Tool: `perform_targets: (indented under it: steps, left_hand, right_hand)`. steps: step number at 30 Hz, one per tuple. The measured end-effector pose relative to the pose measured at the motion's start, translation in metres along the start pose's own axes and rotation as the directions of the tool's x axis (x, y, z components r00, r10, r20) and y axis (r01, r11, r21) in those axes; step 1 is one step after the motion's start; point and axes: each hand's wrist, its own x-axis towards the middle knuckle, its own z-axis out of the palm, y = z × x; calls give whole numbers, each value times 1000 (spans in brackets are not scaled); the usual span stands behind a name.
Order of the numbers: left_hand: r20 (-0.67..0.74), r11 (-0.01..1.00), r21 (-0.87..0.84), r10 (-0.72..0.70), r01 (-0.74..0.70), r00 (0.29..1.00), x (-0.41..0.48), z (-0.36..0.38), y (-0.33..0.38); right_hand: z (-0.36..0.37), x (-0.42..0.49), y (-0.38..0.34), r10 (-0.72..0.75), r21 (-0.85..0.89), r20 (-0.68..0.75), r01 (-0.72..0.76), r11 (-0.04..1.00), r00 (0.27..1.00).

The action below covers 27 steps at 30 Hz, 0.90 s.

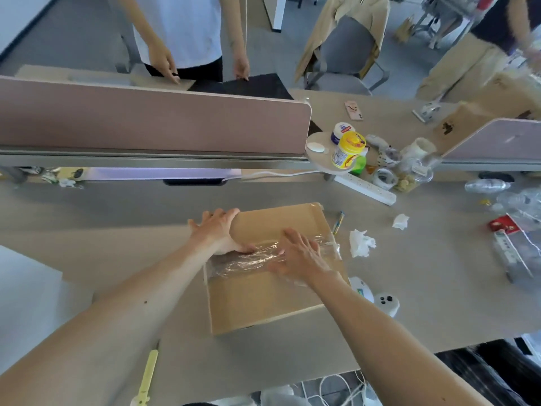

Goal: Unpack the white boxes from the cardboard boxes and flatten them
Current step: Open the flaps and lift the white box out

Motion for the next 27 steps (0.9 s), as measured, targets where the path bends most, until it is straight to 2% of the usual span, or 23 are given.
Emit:
perform_targets:
  steps: [5,10,13,17,21,24,27]
  left_hand:
    - [51,1000,8,20,-21,999,-5,-5,-1]
    - [145,995,86,32,-45,989,1,-15,1]
    - [105,986,129,95,-109,990,2,-13,2]
    - [-30,944,199,274,-263,961,0,-3,3]
    - [-2,925,290,257,-246,966,-7,5,13]
    - [22,927,307,220,-216,975,-7,3,22]
    - [23,915,319,254,-248,967,-2,-1,20]
  right_hand:
    - [-16,-20,-8,21,24,-89,-19,1000,996]
    - [-42,-56,-12,-61,-51,-154,54,997,986]
    - [-58,-82,-10,-21,-12,-84,20,1000,996]
    - [-64,-106,3,101,115,81,-110,987,992]
    - [-33,-118,26,181,70,263,-206,976,948]
    - [-2,-117,34,283,-19,228,-286,958,932]
    - [18,-104,29,342,-30,130,-341,940,931]
